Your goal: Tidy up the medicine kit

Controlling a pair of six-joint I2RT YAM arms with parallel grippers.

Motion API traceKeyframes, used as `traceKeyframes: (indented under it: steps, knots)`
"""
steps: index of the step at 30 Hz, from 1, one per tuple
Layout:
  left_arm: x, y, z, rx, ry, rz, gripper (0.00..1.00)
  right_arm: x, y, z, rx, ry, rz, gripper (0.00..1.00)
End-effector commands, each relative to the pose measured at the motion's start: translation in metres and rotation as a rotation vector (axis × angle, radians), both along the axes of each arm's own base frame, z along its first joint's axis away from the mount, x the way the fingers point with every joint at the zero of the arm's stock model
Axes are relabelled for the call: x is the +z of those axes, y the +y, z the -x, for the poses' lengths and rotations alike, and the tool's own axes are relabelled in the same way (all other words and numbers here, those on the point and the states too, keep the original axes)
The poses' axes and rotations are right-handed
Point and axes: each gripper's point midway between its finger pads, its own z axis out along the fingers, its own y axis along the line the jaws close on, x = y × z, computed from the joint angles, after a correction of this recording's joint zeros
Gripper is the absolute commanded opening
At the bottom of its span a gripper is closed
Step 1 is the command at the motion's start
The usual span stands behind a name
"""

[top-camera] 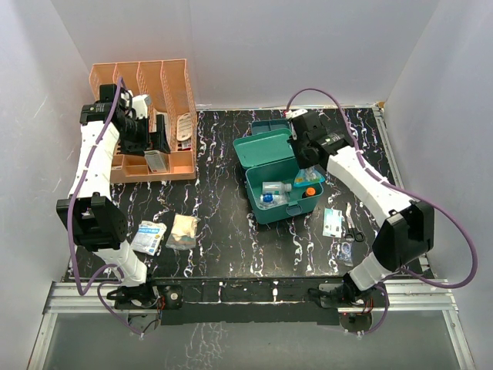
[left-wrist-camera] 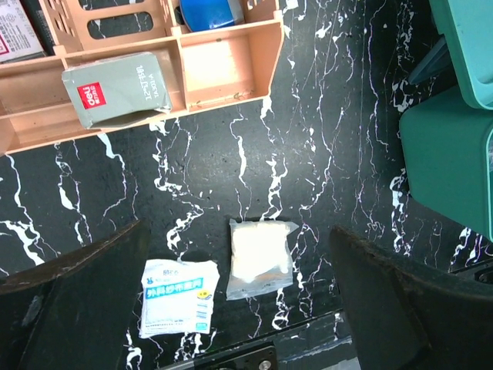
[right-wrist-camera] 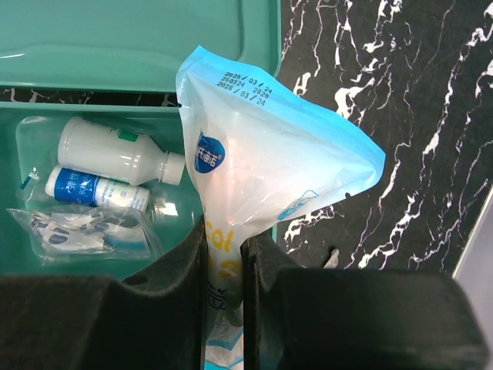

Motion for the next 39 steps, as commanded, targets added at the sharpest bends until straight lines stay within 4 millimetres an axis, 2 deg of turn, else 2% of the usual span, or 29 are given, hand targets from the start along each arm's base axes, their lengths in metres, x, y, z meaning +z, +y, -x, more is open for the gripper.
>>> traceKeyframes:
  steps: [1,8,18,24,31,39]
  knots:
    - [0.012,0.001,0.007,-0.008,-0.001,-0.013,0.99,0.011,0.015,-0.011,0.129,-0.066,-0.069,0.05]
    - [0.02,0.004,0.01,-0.017,-0.012,-0.034,0.99,-0.007,0.021,-0.005,0.201,-0.026,-0.094,0.05]
    - [0.012,0.004,0.009,-0.021,0.004,-0.033,0.99,-0.017,0.018,0.009,0.216,-0.021,-0.116,0.01]
    - [0.012,0.004,0.01,-0.024,0.007,-0.034,0.99,-0.044,0.014,0.013,0.204,0.039,-0.095,0.0]
    - [0.014,0.005,0.012,-0.026,0.006,-0.039,0.99,-0.068,0.009,0.003,0.187,0.058,-0.103,0.0]
    - [0.014,0.005,0.012,-0.024,0.013,-0.037,0.99,-0.095,0.008,0.005,0.186,0.103,-0.103,0.0]
